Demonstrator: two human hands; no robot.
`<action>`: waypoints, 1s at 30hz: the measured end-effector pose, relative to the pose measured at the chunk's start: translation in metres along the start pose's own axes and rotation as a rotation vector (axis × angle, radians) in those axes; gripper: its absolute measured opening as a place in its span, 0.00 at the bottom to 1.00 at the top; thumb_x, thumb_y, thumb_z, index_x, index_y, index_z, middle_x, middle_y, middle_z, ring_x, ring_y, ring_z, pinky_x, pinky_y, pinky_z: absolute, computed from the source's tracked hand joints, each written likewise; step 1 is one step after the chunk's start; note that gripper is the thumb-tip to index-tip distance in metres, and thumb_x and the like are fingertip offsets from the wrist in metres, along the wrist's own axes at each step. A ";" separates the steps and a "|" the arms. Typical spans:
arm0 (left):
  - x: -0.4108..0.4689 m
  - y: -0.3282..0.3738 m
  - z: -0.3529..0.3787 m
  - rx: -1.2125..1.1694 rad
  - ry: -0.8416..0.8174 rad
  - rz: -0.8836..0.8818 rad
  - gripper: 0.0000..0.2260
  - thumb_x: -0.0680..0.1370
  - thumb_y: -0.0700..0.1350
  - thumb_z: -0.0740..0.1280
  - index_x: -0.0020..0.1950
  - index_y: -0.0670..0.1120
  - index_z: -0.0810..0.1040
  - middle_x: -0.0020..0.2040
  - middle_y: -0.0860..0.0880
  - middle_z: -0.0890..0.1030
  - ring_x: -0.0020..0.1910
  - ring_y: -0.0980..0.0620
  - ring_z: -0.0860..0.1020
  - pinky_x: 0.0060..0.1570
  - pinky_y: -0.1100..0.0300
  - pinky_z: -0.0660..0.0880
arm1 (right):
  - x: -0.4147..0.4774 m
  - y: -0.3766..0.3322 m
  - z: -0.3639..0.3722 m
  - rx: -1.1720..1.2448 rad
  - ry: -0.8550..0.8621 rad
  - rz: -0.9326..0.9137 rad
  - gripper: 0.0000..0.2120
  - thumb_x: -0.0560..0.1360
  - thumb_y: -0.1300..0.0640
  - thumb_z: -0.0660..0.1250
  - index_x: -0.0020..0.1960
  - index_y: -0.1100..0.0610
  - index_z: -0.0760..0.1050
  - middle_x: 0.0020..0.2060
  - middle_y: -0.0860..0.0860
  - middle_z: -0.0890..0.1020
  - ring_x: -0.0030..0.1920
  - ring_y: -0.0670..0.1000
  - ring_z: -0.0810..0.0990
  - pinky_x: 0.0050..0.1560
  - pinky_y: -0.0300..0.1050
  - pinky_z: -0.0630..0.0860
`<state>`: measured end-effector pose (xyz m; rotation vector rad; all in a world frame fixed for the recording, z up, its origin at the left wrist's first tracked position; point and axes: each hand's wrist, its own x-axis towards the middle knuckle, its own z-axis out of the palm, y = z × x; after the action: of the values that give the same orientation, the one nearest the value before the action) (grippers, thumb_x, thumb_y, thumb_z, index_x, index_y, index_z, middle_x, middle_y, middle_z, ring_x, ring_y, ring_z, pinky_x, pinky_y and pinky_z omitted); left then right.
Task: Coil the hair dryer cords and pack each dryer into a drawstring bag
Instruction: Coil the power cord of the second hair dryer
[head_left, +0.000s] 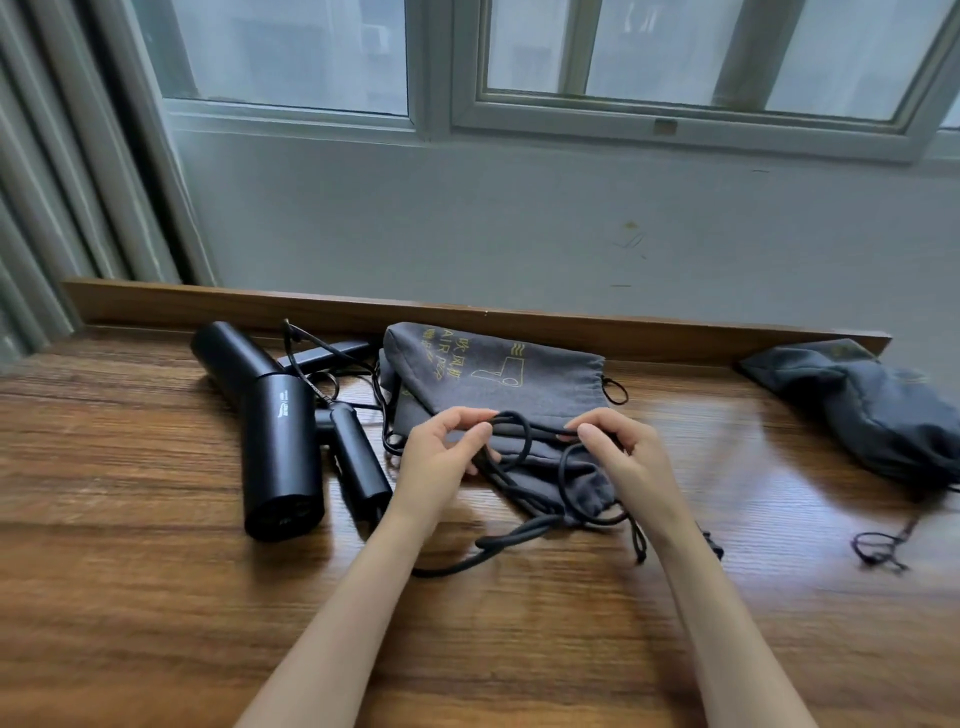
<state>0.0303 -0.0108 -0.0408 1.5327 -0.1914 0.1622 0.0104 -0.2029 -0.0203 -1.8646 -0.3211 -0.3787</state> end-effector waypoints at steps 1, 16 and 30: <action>0.000 0.001 0.000 -0.075 -0.011 -0.042 0.09 0.77 0.36 0.63 0.46 0.48 0.81 0.34 0.52 0.82 0.34 0.55 0.81 0.41 0.57 0.74 | 0.000 0.000 0.001 0.010 -0.013 0.004 0.13 0.77 0.65 0.62 0.40 0.50 0.79 0.31 0.41 0.78 0.34 0.40 0.72 0.36 0.32 0.67; -0.013 -0.006 0.020 0.285 -0.279 0.082 0.27 0.75 0.28 0.51 0.53 0.59 0.75 0.44 0.53 0.77 0.33 0.58 0.78 0.23 0.61 0.75 | -0.004 -0.003 0.020 -0.181 -0.122 0.004 0.10 0.76 0.57 0.65 0.36 0.57 0.78 0.33 0.51 0.74 0.39 0.49 0.73 0.45 0.50 0.68; -0.016 0.005 0.014 0.374 0.332 0.493 0.03 0.79 0.40 0.58 0.49 0.44 0.71 0.39 0.45 0.74 0.35 0.52 0.74 0.40 0.63 0.71 | 0.001 0.009 0.010 -0.327 0.139 0.105 0.18 0.80 0.53 0.57 0.37 0.61 0.74 0.28 0.49 0.77 0.33 0.50 0.77 0.38 0.50 0.71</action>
<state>0.0129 -0.0245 -0.0389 1.7772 -0.2824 0.8782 0.0163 -0.1962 -0.0307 -2.1509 -0.0676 -0.5093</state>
